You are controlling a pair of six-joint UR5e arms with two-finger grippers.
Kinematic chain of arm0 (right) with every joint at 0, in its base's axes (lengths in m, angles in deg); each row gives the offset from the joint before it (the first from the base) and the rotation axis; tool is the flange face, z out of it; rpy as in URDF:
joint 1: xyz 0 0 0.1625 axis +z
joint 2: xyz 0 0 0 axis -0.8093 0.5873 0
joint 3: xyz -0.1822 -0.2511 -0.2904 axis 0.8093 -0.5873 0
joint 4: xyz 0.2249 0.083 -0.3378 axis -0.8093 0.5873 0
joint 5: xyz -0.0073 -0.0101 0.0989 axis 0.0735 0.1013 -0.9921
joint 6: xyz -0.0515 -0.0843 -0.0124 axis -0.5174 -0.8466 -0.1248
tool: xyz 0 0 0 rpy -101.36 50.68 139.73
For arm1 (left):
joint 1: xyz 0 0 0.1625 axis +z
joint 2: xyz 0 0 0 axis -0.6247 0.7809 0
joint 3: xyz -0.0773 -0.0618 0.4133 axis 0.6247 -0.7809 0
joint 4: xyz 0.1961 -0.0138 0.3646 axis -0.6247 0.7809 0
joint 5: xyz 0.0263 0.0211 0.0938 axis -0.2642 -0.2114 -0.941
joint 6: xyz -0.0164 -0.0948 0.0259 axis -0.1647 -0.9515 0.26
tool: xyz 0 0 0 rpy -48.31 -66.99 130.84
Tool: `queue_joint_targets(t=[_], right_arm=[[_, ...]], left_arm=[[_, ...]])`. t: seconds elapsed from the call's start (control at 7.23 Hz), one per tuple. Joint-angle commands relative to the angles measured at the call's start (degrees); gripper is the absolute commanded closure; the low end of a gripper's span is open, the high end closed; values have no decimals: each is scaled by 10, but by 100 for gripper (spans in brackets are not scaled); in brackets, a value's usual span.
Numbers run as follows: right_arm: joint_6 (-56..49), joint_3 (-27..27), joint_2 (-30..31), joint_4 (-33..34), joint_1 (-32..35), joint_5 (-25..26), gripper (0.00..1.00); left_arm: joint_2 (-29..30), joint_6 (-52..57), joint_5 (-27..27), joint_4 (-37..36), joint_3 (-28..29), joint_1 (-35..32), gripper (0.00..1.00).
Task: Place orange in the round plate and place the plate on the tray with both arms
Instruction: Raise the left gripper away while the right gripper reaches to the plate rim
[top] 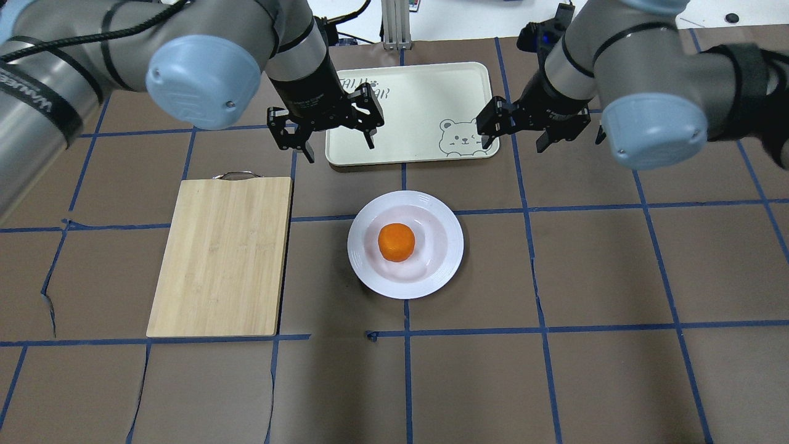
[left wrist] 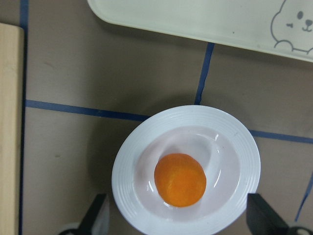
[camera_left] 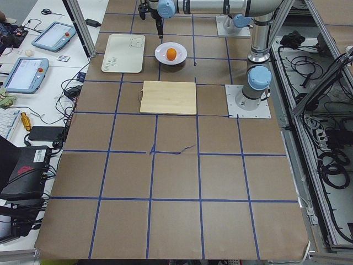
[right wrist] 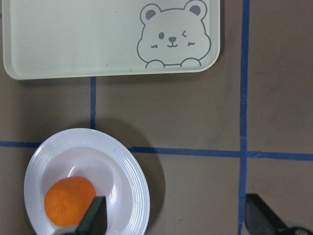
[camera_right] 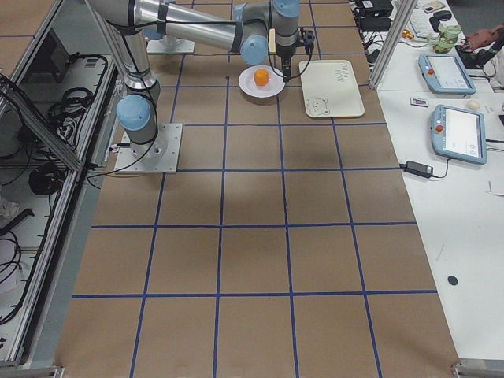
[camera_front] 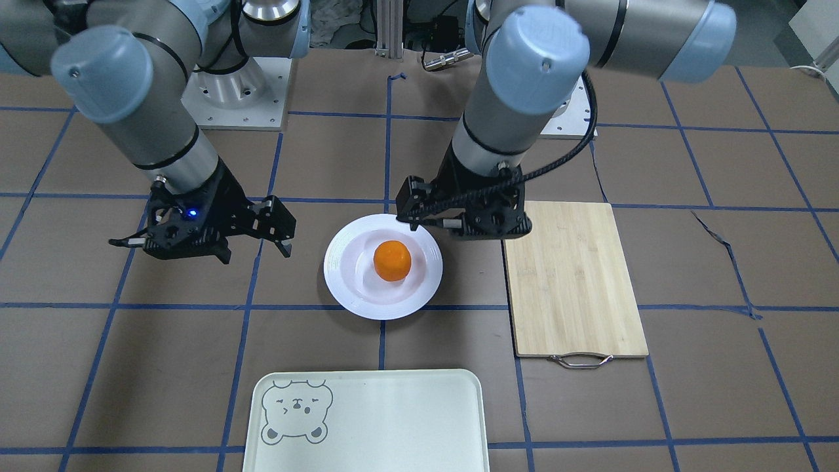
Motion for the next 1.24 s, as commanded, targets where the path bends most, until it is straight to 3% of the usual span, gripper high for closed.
queue_joint_targets(t=[0.0, 0.41, 1.11], right_arm=[[44, 136, -28, 192, 2, -63, 0], [93, 167, -112, 320, 54, -97, 0], [102, 191, -126, 313, 56, -96, 0]], left_arm=[[-86, 23, -37, 62, 2, -3, 0], [-140, 18, -41, 56, -44, -4, 0], [-156, 124, -40, -2, -61, 19, 0]])
